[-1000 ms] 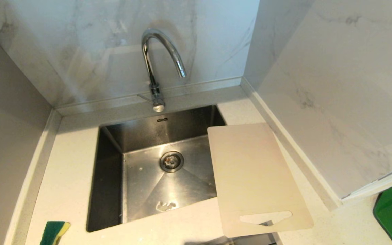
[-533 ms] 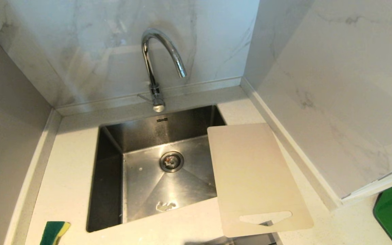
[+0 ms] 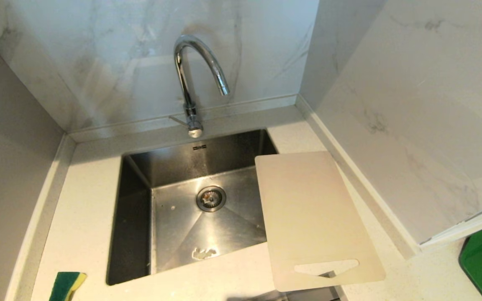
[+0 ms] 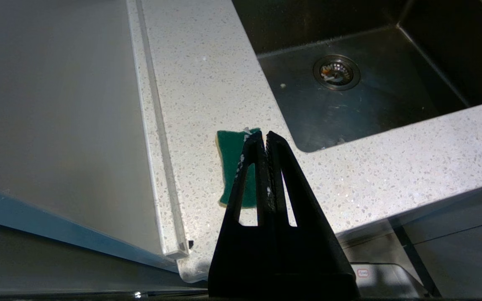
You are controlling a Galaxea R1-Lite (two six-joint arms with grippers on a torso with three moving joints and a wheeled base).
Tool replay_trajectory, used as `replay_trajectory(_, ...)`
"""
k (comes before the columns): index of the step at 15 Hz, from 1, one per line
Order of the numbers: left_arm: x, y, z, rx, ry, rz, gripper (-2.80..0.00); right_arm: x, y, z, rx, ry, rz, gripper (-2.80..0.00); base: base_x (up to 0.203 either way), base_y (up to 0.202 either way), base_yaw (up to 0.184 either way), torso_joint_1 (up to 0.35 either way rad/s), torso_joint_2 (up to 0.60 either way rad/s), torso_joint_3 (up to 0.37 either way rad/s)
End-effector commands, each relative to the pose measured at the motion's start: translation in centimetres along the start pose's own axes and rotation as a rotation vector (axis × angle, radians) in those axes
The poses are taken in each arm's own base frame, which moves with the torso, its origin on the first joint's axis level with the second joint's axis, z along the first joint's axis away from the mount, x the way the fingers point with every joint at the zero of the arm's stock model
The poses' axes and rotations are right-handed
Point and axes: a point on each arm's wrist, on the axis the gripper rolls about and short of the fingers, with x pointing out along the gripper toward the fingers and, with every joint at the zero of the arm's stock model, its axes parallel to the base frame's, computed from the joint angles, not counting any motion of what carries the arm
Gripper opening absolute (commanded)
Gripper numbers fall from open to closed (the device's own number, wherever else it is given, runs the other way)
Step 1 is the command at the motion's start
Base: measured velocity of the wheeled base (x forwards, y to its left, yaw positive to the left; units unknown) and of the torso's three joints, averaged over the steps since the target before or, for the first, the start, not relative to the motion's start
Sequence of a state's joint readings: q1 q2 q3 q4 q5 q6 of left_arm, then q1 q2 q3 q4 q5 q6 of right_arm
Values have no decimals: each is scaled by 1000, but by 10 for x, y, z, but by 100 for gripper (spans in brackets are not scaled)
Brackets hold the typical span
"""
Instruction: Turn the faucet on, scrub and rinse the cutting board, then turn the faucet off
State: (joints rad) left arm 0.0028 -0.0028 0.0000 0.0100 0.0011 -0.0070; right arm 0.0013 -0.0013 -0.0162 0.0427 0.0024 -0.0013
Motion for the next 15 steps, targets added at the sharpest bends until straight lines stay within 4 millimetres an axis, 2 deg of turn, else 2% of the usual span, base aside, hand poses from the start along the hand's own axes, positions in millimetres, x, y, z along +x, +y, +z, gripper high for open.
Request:
replay_trajectory(1, 0, 0, -1, -2, 5, 1, -280, 0, 0, 0, 0, 1, 1, -280, 0, 0, 0, 0, 0, 0)
replay_trajectory(15, 0, 0, -1, 1, 4, -1, -280, 1, 0, 1, 0, -35, 1, -280, 0, 0, 0, 0, 0, 0)
